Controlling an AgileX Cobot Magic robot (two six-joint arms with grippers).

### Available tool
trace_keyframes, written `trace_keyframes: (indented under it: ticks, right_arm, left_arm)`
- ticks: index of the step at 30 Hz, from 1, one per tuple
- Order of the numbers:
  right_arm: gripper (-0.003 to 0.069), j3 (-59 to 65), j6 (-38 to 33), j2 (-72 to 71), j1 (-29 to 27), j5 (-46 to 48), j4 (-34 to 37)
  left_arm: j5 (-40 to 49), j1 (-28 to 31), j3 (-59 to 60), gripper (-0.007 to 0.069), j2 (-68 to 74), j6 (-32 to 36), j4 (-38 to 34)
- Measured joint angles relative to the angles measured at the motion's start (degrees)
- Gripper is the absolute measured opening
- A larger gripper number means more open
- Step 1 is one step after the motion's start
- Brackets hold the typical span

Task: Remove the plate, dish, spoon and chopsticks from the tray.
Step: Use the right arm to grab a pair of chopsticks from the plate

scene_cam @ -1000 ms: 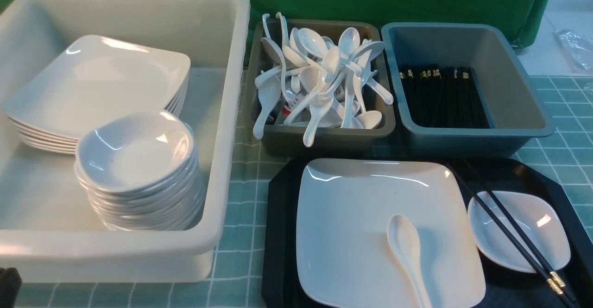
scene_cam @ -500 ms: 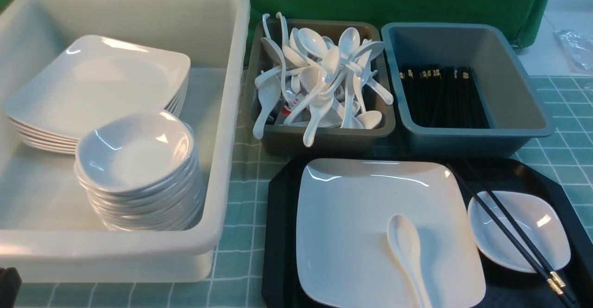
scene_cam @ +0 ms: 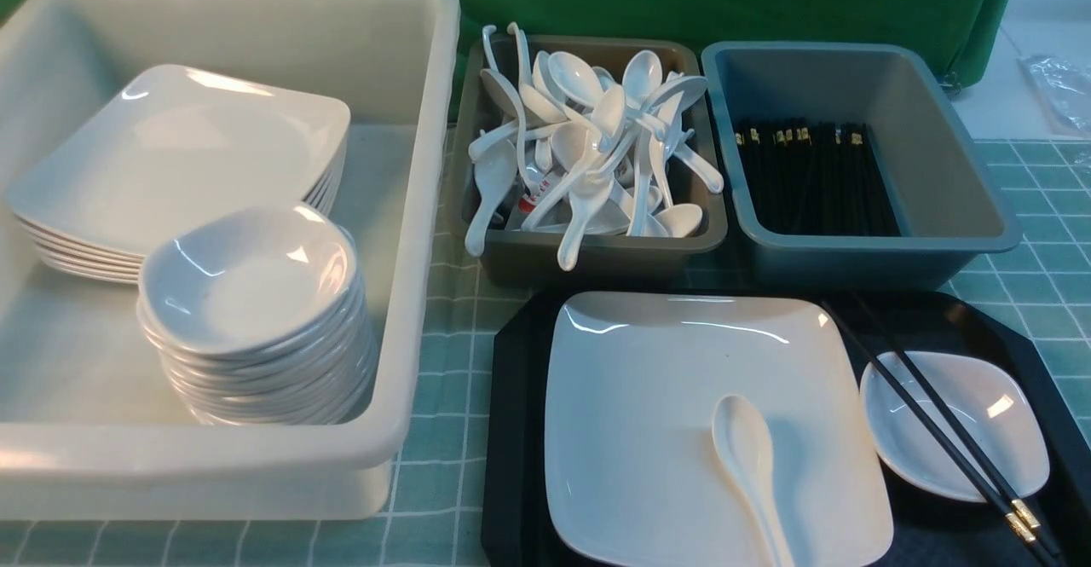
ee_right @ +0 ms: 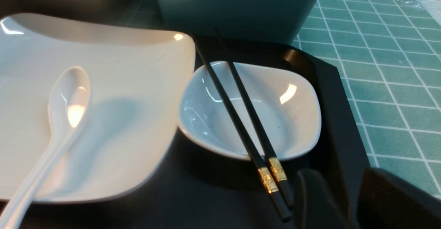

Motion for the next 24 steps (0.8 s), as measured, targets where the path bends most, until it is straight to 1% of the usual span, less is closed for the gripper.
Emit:
trace_keyframes:
  ticks: [3, 6, 7, 8, 9, 10, 11, 14, 17, 19, 20, 24]
  right_arm:
    - [0.0241, 0.0, 0.0, 0.0, 0.0, 0.0, 0.0]
    - [0.0241, 0.0, 0.0, 0.0, 0.0, 0.0, 0.0]
    - [0.0241, 0.0, 0.0, 0.0, 0.0, 0.0, 0.0]
    - [0.0241, 0.0, 0.0, 0.0, 0.0, 0.0, 0.0]
    - [0.0241, 0.0, 0.0, 0.0, 0.0, 0.0, 0.0]
    - [0.0241, 0.0, 0.0, 0.0, 0.0, 0.0, 0.0]
    - [0.0241, 0.0, 0.0, 0.0, 0.0, 0.0, 0.0]
    - [0.0241, 0.0, 0.0, 0.0, 0.0, 0.0, 0.0]
    - [0.0241, 0.0, 0.0, 0.0, 0.0, 0.0, 0.0]
    - [0.0241, 0.0, 0.0, 0.0, 0.0, 0.0, 0.0]
    - [0.0241, 0.0, 0.0, 0.0, 0.0, 0.0, 0.0]
    - [0.024, 0.0, 0.0, 0.0, 0.0, -0.14, 0.0]
  left_arm:
    - [2.92, 0.0, -0.91, 0.0017, 0.0, -0.82, 0.24]
    - [9.08, 0.0, -5.33, 0.0017, 0.61, 2.45, 1.05]
    - [10.87, -0.08, -7.38, 0.0017, 1.81, 5.64, 1.31]
    - [15.25, -0.28, -12.01, 0.0017, 4.49, 11.78, 1.54]
    - [15.89, -0.32, -13.21, 0.0017, 5.46, 13.74, 1.59]
    - [20.81, -0.68, -17.53, 0.0017, 9.68, 20.69, 1.73]
    - [24.58, -0.95, -20.55, 0.0017, 13.28, 25.15, 1.73]
    - [33.32, -3.96, -28.57, 0.0017, 24.9, 32.63, 1.78]
    - [34.3, -8.45, -33.6, 0.0017, 32.57, 34.02, 1.67]
    - [33.1, -11.27, -35.79, 0.0017, 36.44, 34.53, 1.73]
    - [31.28, -13.77, -36.68, 0.0017, 39.34, 34.66, 1.73]
    - [29.56, -16.53, -37.13, 0.0017, 43.62, 34.78, 1.77]
